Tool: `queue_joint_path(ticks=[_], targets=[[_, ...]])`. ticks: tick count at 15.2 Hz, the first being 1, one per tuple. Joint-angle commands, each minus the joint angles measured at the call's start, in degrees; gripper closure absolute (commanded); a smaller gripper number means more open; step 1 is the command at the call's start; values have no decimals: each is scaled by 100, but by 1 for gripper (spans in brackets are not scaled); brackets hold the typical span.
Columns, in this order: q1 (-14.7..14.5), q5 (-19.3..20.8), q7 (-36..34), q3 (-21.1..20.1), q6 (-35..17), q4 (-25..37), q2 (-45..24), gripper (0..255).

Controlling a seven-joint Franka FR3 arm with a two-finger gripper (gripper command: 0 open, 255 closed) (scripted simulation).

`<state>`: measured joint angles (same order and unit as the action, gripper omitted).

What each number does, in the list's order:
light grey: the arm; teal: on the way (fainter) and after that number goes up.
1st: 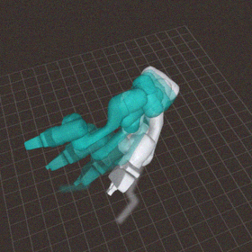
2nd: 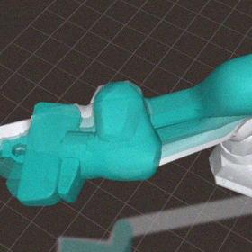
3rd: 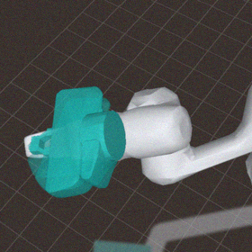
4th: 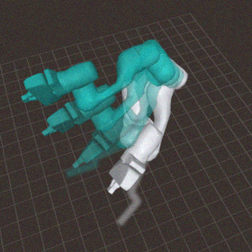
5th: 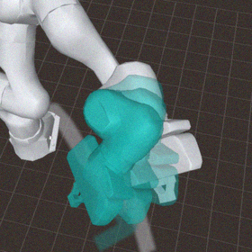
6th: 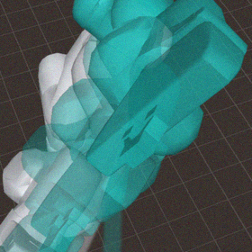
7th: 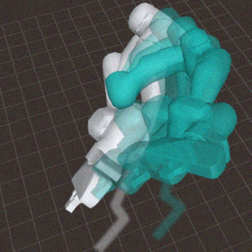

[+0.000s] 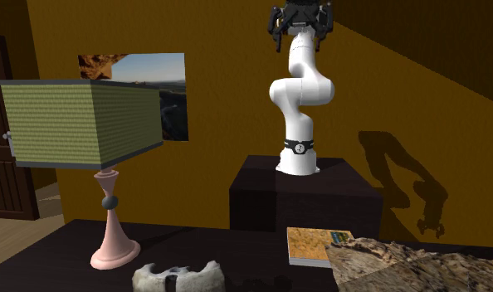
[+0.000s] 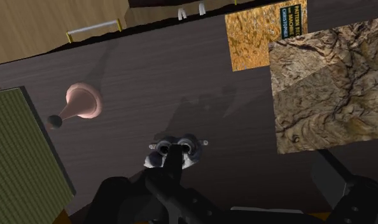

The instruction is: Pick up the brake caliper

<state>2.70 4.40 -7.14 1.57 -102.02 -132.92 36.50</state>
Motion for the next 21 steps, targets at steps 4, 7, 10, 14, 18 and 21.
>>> queue_joint_path(ticks=[4, 7, 10, 14, 18, 21], targets=[[149, -117, -334, 138, -782, 85, -915, 0], [225, -211, -504, 227, -1216, 184, -1484, 0], [291, -330, -649, 322, -1615, 340, -2075, 0], [372, -543, -797, 450, -2081, 631, -2884, 0], [459, -825, -894, 565, -2464, 1013, -3711, 0], [542, -1076, -939, 630, -2693, 1359, -4338, 0]])
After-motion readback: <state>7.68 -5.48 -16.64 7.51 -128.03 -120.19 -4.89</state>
